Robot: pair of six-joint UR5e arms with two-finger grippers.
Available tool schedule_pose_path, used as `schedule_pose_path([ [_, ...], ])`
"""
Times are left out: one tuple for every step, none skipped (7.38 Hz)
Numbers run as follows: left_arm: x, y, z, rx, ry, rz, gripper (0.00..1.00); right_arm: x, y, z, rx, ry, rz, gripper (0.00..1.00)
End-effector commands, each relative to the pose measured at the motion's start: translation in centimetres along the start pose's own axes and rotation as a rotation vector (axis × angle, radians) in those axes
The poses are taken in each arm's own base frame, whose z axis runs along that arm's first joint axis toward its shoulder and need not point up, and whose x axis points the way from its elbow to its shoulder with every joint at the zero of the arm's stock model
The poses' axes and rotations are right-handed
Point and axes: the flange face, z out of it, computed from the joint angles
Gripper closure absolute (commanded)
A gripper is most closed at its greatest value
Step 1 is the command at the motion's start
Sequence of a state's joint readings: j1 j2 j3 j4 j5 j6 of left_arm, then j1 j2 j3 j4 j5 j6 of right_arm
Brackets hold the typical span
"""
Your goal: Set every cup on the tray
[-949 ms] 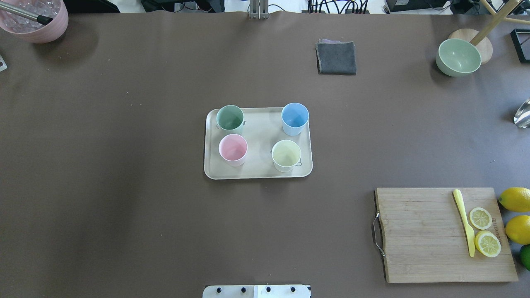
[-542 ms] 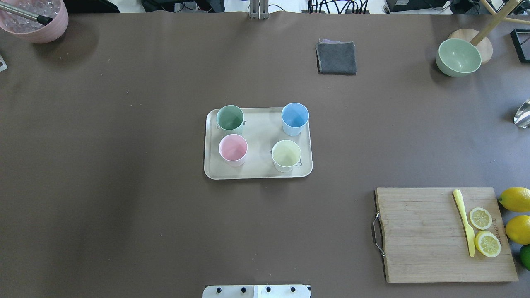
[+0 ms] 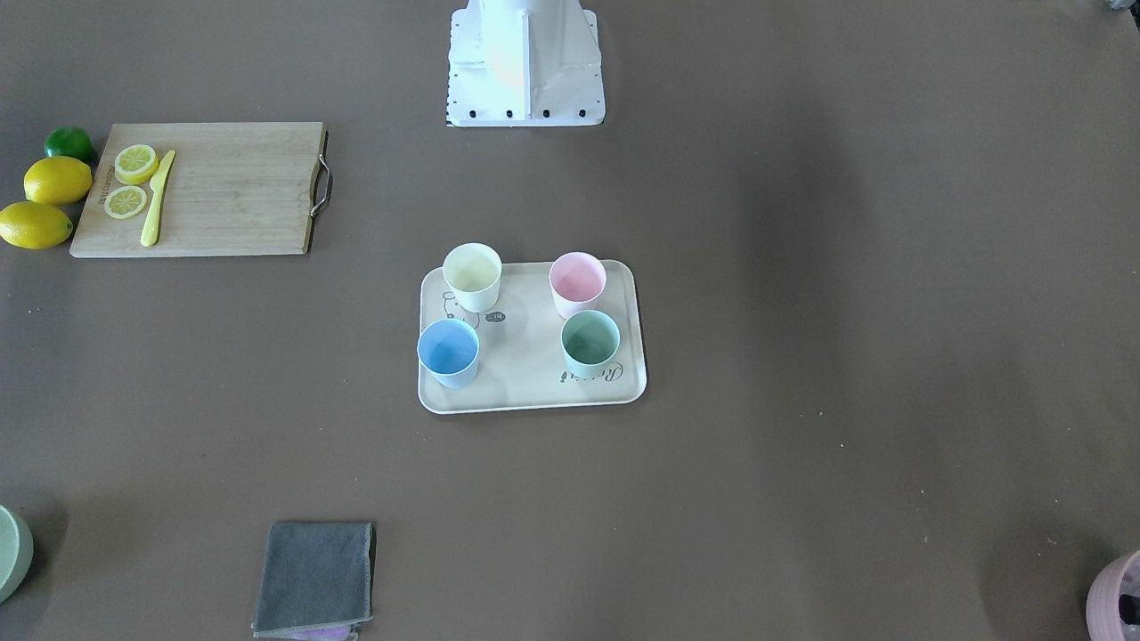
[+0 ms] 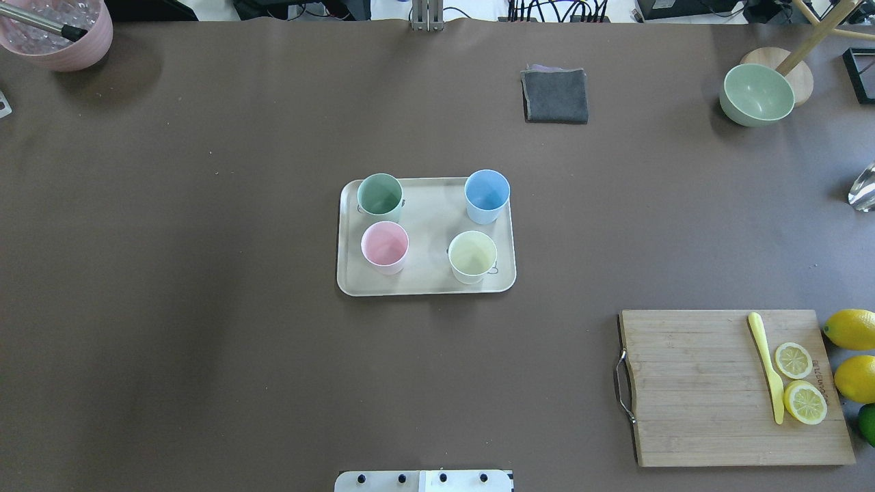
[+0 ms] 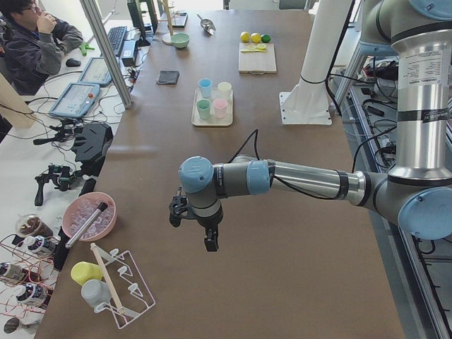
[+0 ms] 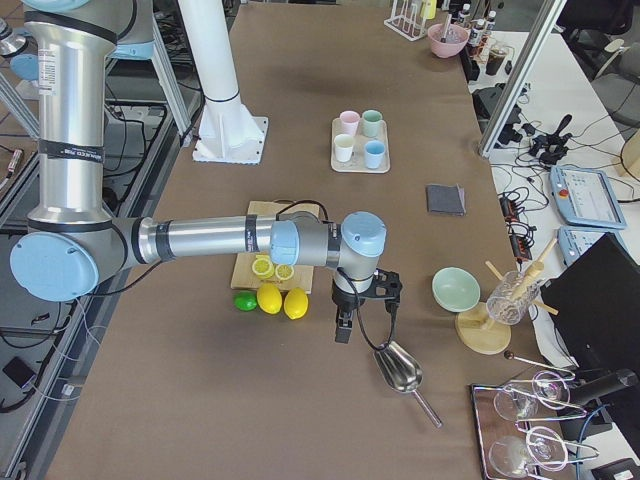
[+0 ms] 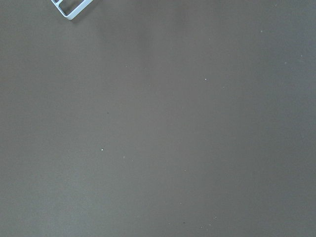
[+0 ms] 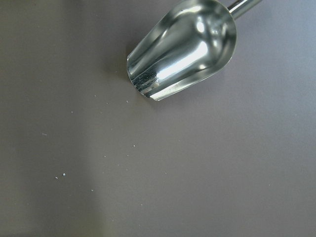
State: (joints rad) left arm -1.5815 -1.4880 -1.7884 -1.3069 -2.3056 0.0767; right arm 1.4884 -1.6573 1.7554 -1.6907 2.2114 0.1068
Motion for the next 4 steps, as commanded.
schedule_pose_path([
  [0.16,-0.07,-0.18,0.005,0.0,0.004,0.02,0.04,0.3,0.05,-0.001,0.0,0.001,0.0],
  [0.26,-0.07,-0.29,0.007,-0.001,0.006,0.02,0.04,0.37,0.06,-0.003,-0.002,0.002,0.0],
  [0.41,0.0,-0.45,0.01,-0.001,0.009,0.02,-0.06,0.37,0.04,-0.002,-0.011,0.001,0.0],
  [0.59,-0.05,-0.66,0.014,-0.001,0.012,0.02,-0.15,0.37,0.03,-0.002,-0.019,0.0,0.0],
])
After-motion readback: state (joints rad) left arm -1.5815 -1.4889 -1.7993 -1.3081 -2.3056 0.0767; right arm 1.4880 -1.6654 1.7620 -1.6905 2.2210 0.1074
